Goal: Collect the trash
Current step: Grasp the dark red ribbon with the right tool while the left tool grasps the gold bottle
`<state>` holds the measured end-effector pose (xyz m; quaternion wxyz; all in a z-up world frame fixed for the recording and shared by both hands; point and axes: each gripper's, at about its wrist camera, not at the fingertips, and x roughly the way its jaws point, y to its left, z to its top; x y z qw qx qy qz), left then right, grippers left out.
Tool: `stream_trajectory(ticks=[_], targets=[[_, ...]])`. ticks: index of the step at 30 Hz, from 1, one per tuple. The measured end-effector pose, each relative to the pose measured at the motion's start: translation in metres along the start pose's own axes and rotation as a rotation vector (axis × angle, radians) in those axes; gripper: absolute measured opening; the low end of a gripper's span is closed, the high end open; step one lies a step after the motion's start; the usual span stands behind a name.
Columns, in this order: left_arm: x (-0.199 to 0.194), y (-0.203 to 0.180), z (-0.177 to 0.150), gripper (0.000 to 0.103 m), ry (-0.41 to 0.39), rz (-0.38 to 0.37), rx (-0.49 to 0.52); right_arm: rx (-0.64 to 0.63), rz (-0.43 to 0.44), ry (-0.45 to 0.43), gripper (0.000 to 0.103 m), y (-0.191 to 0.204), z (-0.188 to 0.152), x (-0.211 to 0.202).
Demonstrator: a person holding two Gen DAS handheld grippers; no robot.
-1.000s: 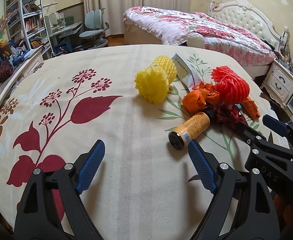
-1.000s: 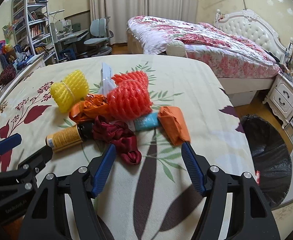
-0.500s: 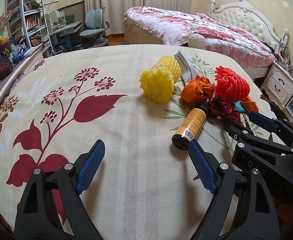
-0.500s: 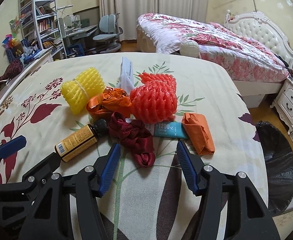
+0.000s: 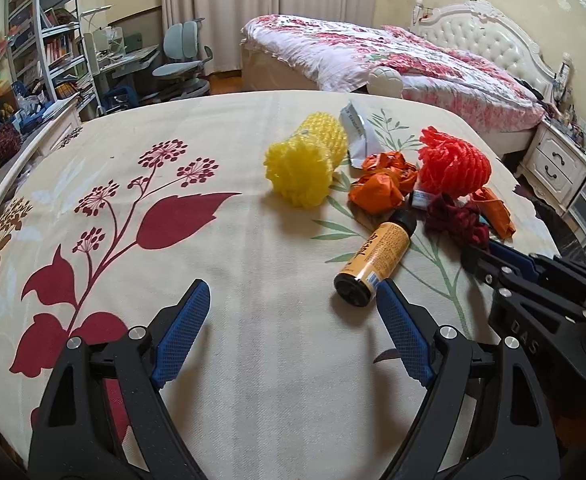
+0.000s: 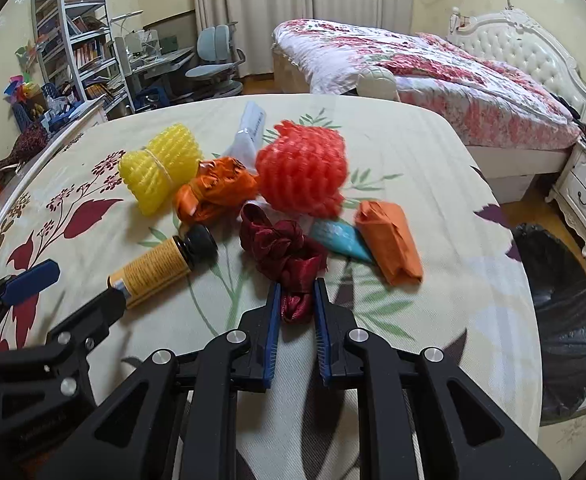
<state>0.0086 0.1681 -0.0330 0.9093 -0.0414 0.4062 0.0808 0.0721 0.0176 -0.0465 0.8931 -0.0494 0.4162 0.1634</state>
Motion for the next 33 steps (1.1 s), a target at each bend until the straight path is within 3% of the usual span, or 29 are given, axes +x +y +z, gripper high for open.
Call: stream_trajectory(ticks=[9,14,18,24,26,33], targets=[[0.012,-0.020,0.011,0.082,0.006,-0.037,0.053,0.036,-0.024,0.009,0.017,-0.020,-0.018,-0.015],[0.023,-0.028,0.014,0.052,0.046,-0.069,0.082,0.036,-0.036,-0.002,0.022,-0.022,-0.016,-0.015],[0.023,-0.031,0.012,0.038,0.047,-0.088,0.103,0.021,-0.036,-0.016,0.042,-0.020,-0.011,-0.015],[0.020,-0.034,0.009,0.029,0.039,-0.100,0.118,-0.002,-0.035,-0.014,0.042,-0.013,-0.006,-0.009],[0.019,-0.034,0.008,0.027,0.038,-0.105,0.117,-0.011,-0.034,-0.005,0.031,-0.011,-0.006,-0.006],[0.013,-0.029,0.003,0.026,0.043,-0.123,0.095,0.002,-0.033,-0.012,0.029,-0.013,-0.012,-0.012]])
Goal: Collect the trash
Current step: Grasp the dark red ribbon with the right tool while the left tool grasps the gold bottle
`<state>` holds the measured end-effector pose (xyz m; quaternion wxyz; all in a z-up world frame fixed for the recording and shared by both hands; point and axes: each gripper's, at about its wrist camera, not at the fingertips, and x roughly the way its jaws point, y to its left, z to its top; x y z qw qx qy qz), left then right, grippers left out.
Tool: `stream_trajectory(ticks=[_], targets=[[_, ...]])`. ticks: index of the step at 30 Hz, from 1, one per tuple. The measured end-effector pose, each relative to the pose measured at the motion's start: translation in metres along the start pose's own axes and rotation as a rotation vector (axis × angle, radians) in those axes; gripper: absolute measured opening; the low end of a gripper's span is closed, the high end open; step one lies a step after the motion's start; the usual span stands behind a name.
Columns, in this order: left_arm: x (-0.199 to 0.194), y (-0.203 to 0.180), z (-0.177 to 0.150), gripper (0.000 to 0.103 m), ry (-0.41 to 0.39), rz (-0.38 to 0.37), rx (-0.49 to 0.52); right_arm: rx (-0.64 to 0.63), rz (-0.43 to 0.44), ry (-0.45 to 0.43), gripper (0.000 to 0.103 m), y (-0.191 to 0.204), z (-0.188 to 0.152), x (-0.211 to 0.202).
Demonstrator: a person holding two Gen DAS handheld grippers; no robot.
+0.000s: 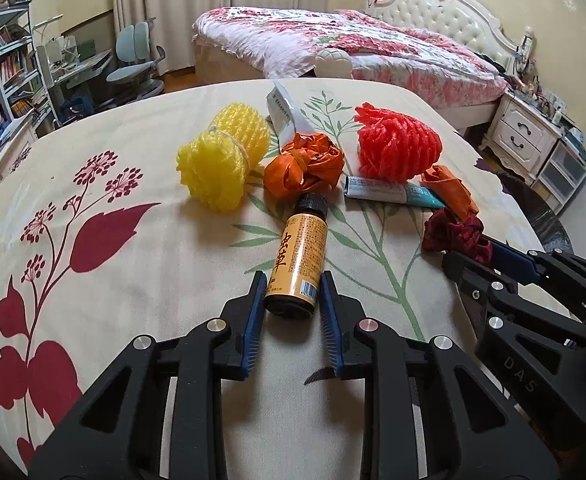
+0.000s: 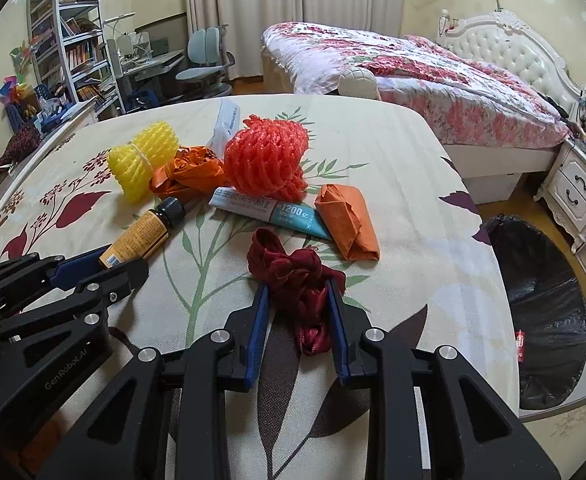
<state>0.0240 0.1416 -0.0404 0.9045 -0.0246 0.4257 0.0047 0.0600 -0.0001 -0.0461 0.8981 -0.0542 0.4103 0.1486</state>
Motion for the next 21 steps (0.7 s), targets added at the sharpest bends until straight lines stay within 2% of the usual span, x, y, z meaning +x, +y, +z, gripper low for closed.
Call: stream_trajectory(ticks=[6,10,12,15,17,21], targets=[[-0.001,-0.001,-0.002,0.027,-0.003,0.018,0.001,0.019,0.001,-0.003,0.028,-0.005,-0.004,-0.003],[0.001,-0.001,0.002,0.043,0.003,0.019,-0.008,0.027,0.000,-0.006,0.028,-0.006,-0.005,-0.005],[0.003,-0.001,0.004,0.043,0.006,0.018,-0.008,0.032,0.001,-0.007,0.028,-0.008,-0.005,-0.006],[0.004,-0.003,0.005,0.038,0.003,0.021,0.002,0.039,0.001,-0.010,0.028,-0.010,-0.006,-0.008],[0.004,-0.006,0.004,0.024,-0.002,0.015,0.014,0.043,0.001,-0.013,0.028,-0.011,-0.006,-0.009],[0.003,-0.008,0.003,0.023,-0.009,0.009,0.022,0.053,-0.002,-0.024,0.028,-0.016,-0.006,-0.013]])
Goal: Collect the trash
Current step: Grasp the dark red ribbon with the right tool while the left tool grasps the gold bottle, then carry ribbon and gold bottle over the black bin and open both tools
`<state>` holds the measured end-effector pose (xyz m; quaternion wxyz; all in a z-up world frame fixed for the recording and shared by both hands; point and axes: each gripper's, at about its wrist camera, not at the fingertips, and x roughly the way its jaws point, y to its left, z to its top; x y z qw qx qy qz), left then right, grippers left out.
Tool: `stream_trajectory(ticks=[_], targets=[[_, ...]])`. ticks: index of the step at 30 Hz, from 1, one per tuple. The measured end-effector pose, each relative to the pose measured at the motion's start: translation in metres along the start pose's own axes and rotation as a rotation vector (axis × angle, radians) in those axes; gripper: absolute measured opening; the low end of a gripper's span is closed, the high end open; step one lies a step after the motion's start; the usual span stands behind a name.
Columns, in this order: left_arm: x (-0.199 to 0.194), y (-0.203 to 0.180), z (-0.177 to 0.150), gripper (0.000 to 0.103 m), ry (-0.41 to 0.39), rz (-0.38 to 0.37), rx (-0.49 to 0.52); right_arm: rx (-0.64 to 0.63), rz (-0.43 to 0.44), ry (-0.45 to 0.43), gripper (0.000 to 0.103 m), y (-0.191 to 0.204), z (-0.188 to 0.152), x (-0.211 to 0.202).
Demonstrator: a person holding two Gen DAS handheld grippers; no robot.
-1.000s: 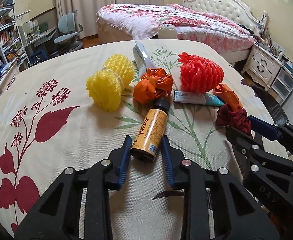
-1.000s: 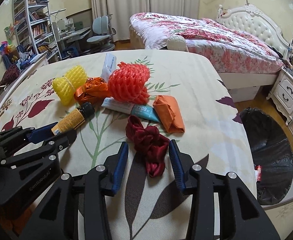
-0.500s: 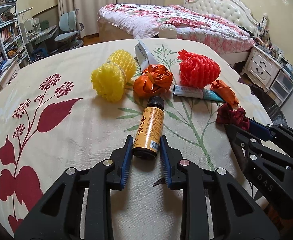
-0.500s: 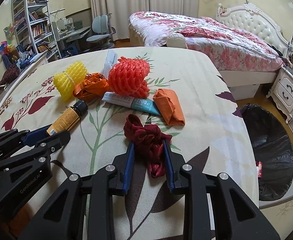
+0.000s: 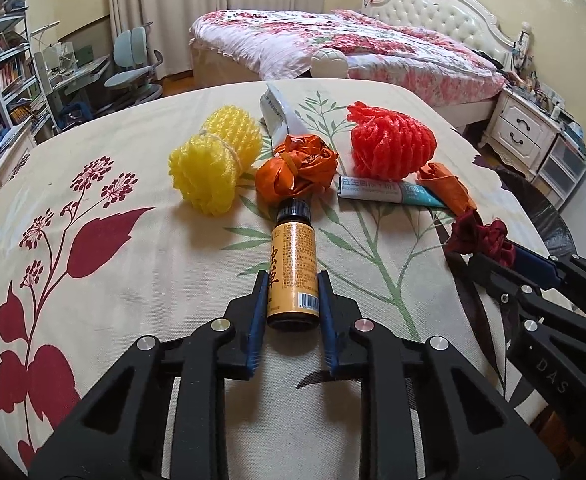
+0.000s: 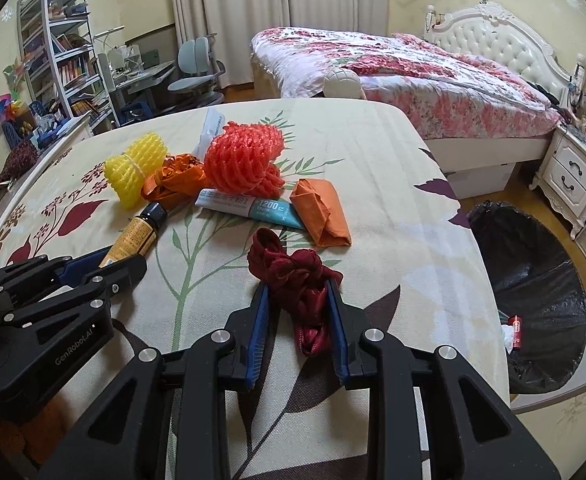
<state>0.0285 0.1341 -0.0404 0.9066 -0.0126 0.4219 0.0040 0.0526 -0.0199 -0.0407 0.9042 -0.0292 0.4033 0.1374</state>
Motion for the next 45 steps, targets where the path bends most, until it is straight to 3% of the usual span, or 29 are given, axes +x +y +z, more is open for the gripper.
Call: stream_trajectory(ticks=[14,28,45], targets=[[-0.033,-0.027,0.003,0.023,-0.082,-0.068,0.005,0.080,-0.065,-0.065,0.028,-0.046,0.005,-0.025],[-0.012,-0.130,0.033,0.023,-0.127,-0.193,0.132,0.233,-0.285,-0.114,0.028,-0.149,0.005,-0.042],[0.035,-0.233,0.056,0.023,-0.111,-0.207,0.248,0.355,-0.388,-0.095,0.028,-0.226,-0.006,-0.020]])
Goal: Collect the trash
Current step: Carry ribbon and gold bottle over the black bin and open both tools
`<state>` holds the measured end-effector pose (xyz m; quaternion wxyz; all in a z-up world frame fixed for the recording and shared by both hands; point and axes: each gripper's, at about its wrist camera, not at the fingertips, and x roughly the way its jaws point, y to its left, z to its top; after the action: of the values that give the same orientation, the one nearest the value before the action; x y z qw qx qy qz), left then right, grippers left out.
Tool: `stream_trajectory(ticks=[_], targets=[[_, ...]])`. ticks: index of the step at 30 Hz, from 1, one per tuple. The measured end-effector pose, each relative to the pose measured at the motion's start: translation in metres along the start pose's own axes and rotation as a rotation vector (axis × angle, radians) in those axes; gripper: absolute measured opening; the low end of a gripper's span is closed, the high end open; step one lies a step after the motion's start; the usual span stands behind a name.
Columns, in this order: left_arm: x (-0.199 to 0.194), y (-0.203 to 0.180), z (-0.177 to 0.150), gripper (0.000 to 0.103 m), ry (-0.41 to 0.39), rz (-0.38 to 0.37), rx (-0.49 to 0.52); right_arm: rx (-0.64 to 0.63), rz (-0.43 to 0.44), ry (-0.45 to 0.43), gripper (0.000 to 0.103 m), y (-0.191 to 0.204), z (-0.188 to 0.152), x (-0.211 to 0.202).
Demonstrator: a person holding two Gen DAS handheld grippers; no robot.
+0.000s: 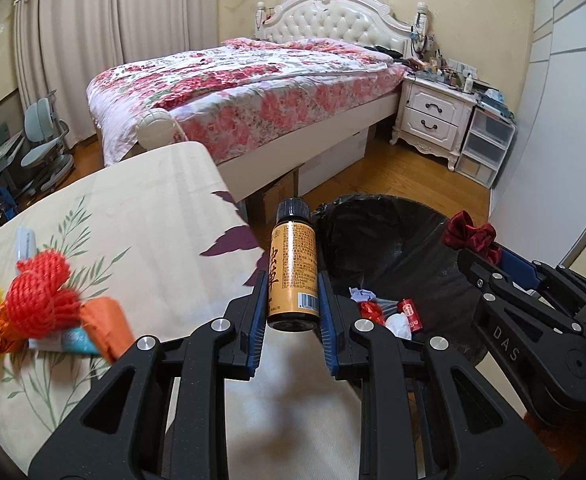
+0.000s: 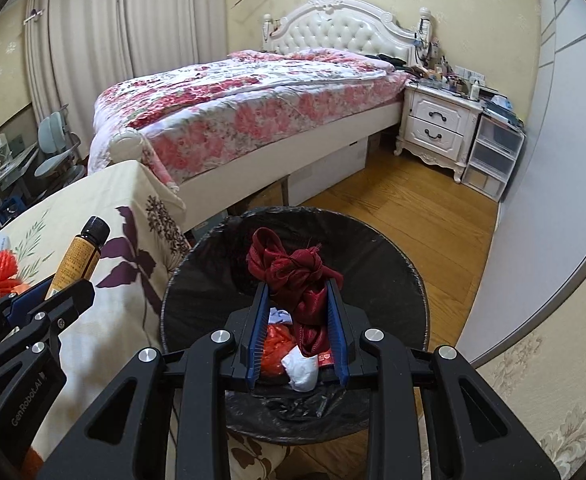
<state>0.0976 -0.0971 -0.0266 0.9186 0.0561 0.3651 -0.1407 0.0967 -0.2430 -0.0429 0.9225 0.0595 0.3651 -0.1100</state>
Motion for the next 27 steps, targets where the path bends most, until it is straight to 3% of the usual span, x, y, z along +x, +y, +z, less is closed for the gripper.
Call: stream_trajectory(ticks=[18,21,22,27], targets=[[0.039,-0.027,0.014,0.023,0.051,0.006,0.053,0.042,-0.036,0.023,0.031,-0.022,0.002,0.019],[0.039,-0.026,0.015,0.038,0.045,0.006,0.054,0.044,-0.047,0.022,0.038,-0.022,0.001,0.020],[0.038,-0.026,0.015,0.051,0.038,0.008,0.053,0.046,-0.050,0.018,0.042,-0.022,0.001,0.020],[0.034,-0.025,0.015,0.059,0.022,0.024,0.054,0.050,-0.064,0.013,0.044,-0.024,0.000,0.017]])
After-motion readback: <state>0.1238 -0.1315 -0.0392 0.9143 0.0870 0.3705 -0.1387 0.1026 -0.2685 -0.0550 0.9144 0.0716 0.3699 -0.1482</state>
